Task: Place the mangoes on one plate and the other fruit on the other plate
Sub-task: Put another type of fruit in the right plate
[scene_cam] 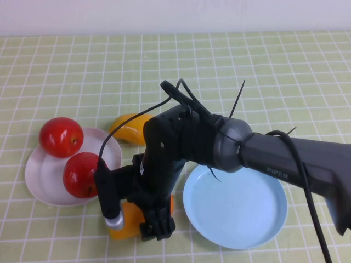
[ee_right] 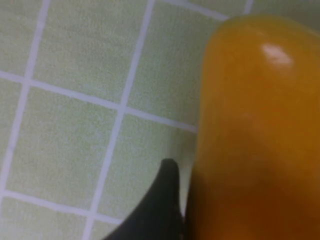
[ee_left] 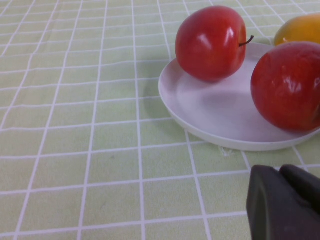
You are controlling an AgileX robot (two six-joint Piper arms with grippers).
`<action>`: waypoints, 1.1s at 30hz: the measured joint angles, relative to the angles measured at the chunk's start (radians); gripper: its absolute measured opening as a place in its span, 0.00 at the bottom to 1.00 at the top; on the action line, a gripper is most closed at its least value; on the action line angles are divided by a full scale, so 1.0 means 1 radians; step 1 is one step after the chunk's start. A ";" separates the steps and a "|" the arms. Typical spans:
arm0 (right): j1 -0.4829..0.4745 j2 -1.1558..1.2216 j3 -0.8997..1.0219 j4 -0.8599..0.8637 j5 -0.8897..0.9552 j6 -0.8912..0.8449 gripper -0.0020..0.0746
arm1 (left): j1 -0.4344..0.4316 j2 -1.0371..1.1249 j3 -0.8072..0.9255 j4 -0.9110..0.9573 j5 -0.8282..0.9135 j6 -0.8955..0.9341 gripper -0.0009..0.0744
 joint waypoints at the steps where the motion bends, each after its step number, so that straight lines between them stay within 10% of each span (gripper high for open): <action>1: 0.000 0.008 0.000 -0.002 -0.001 0.002 0.91 | 0.000 0.000 0.000 0.000 0.000 0.000 0.02; 12: 0.000 0.008 -0.045 -0.040 0.000 0.286 0.77 | 0.000 0.000 0.000 0.000 0.000 0.000 0.02; 26: -0.056 -0.211 0.018 -0.269 0.085 1.361 0.77 | 0.000 0.000 0.000 0.000 0.000 -0.002 0.02; 33: -0.142 -0.280 0.204 -0.281 0.090 1.523 0.77 | 0.000 0.000 0.000 0.000 0.000 -0.002 0.02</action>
